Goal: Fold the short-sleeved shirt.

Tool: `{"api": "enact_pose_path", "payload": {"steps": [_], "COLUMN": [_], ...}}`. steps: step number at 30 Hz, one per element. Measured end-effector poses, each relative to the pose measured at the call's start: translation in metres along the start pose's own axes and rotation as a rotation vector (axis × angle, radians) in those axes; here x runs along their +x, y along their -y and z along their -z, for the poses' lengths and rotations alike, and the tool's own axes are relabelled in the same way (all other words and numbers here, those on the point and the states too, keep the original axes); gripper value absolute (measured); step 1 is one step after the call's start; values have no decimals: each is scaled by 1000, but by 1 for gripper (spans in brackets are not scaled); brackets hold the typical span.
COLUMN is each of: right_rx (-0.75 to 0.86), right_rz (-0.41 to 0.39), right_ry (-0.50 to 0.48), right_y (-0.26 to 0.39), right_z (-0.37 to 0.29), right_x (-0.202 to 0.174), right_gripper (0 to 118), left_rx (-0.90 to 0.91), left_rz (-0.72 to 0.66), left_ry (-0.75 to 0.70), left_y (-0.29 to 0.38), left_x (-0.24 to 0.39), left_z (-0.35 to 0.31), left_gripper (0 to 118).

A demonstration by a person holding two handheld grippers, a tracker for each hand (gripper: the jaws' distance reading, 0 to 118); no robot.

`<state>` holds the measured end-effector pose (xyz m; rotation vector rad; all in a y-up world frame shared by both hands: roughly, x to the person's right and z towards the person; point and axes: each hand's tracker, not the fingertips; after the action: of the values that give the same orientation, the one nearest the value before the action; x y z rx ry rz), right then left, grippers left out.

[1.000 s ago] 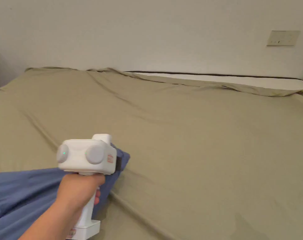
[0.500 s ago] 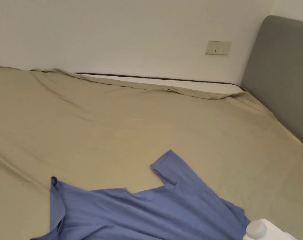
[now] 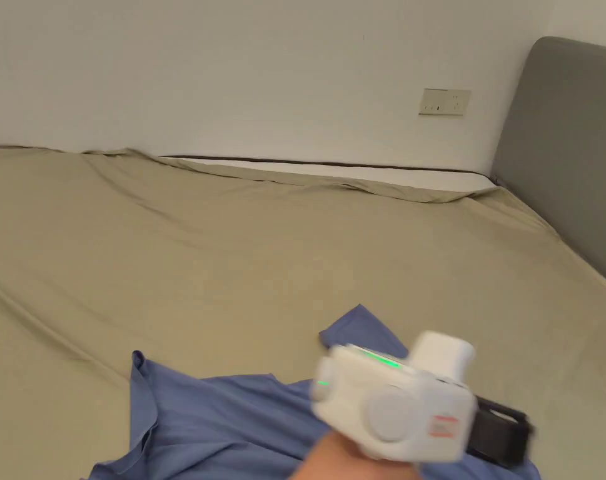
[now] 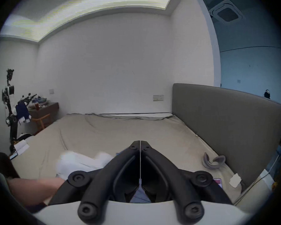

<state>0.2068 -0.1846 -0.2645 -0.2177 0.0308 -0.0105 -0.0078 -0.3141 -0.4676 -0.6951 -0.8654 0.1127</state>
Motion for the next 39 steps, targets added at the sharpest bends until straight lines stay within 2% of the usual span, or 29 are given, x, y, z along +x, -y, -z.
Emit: {"api": "enact_pose_path", "payload": {"steps": [3,5,6,7,8,9,11,12,16,17,19,20,21,22,27,29,31,33,34,35,36,37,38,39], "right_rx": [-4,-22,-39,-59,-80,-104,-134,-147,-162,-169,-188,-203,-219,-237,-304,-331,-354,-376,-393,-405,-414,-418,-425,-432], "right_rz": [19,41,51,60,64,62,55,50,34,29,15,8,1,-5,-4,1,-4,-6,-1,5,10,13,12,7], "right_ry": [-57,-105,-127,-147,-164,-175,-193,-198,-215,-220,-216,-213,-210,-196,-143,-125,-100,-80,-69,-58,-46,-34,-21,-11], "right_y": [8,19,25,32,38,42,50,51,50,50,54,57,59,63,84,92,97,102,105,107,107,109,111,113], "right_z": [13,25,30,35,41,46,56,60,73,76,83,88,92,98,122,132,140,147,152,157,159,163,168,173], "right_x": [-13,-26,-33,-40,-48,-55,-67,-70,-81,-82,-83,-82,-81,-80,-62,-53,-49,-44,-42,-39,-39,-37,-35,-32], "right_gripper": [3,3,3,3,3,3,3,3,3,3,3,3,3,3,3,3,3,3,3,3,3,3,3,3], "left_rx": [169,174,185,178,161,143,101,108,60,52,-9,-79,-207,-92,-261,-268,-338,-231,-278,-317,-291,-273,-225,-187], "left_rz": [23,-21,-54,-87,-122,-178,-271,-294,-278,-283,-209,-192,-212,-187,-262,-333,-329,-331,-356,-326,-314,-266,-175,-227], "left_ry": [-271,-481,-579,-662,-768,-800,-697,-692,-788,-802,-823,-827,-811,-838,-959,-934,-908,-910,-866,-832,-817,-854,-901,-781], "left_y": [24,55,68,86,105,118,135,139,134,124,107,99,90,88,94,106,113,113,112,109,106,101,94,95], "left_x": [-35,-53,-57,-62,-67,-74,-93,-102,-146,-162,-195,-216,-230,-247,-331,-354,-368,-358,-353,-349,-343,-338,-334,-331], "left_z": [-117,-181,-202,-223,-234,-242,-249,-248,-237,-223,-194,-172,-158,-138,-56,-39,-25,-34,-32,-32,-35,-41,-49,-54], "left_gripper": [118,117,90,33,0,0,0,0,0,4,113,118,118,118,118,118,116,116,113,105,85,52,1,0]}}
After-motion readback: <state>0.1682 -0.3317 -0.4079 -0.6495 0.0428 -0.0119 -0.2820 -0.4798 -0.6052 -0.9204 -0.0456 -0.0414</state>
